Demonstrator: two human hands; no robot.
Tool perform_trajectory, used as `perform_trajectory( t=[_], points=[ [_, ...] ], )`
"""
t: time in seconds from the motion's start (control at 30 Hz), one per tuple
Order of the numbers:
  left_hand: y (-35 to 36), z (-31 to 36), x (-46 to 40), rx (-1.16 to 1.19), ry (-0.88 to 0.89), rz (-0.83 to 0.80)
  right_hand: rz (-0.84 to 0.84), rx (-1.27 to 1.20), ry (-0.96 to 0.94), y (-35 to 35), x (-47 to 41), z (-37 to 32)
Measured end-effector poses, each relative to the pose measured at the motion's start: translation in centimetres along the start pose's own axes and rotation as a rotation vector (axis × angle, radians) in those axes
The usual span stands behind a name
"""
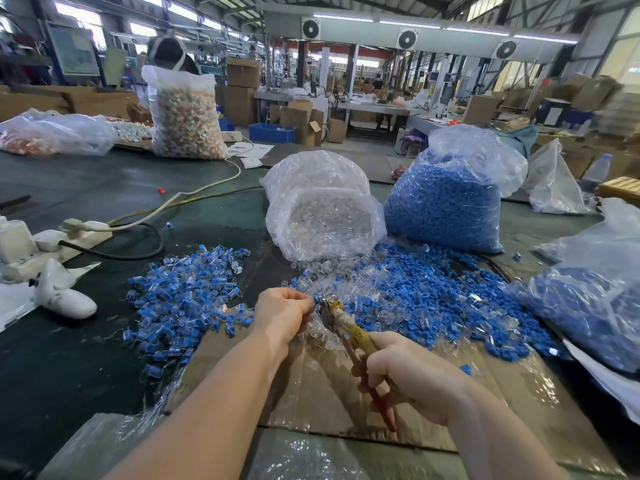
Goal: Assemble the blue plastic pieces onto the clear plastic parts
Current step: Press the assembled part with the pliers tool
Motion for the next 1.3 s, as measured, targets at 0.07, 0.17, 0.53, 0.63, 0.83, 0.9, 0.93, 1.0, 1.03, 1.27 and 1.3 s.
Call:
perform_trajectory(
  t=[0.07,0.17,0.53,0.63,0.83,0.9,0.93,1.0,1.03,1.27,1.3],
  points=[
    [0.0,-0.1,0.0,0.028,-0.025,-0.014,0.005,0.011,-0.005,0.0,0.0,0.0],
    [0.0,-0.2,0.1,0.069,-0.065,-0.037,0.017,0.047,-0.009,0.0,-0.1,0.1],
    [0.3,-0.1,0.4,0.041,-0.044,-0.038,0.120,0.181,-0.045,0.3,-0.5,0.4],
    [0.4,-0.3,0.6,0.048,-0.043,-0.030,0.096,0.140,-0.023,0.3,-0.5,0.6],
    [0.6,-0.3,0.7,0.057,-0.038,-0.005,-0.012,-0.138,0.028,0.4,-0.5,1.2],
    [0.5,-0.4,0.7,0.043,-0.034,-0.006,0.052,0.005,-0.007,0.5,-0.5,1.0],
    [0.5,-0.5,0.7,0.030,-0.029,-0.009,0.080,0.060,-0.021,0.5,-0.3,0.9],
    [0.5,-0.5,0.8,0.004,-0.032,-0.024,0.108,0.103,-0.025,0.6,-0.2,0.6],
    [0.5,-0.5,0.8,0.001,-0.043,-0.035,0.118,0.109,-0.027,0.6,-0.2,0.6],
    [0.9,-0.2,1.3,-0.010,-0.004,-0.035,0.126,0.169,-0.054,0.7,-0.3,0.7],
    [1.0,-0.1,1.3,-0.011,0.005,-0.032,0.110,0.134,-0.050,0.6,-0.3,0.7]
  ],
)
Point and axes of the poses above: each hand's wrist, its own x-axis away from the middle knuckle, its own y-axis out of the palm, z = x × y, the point moved 1 cm from there along -x, towards the middle knuckle, and after that the axes turned 8 degrees about y, right-handed, at the moved point
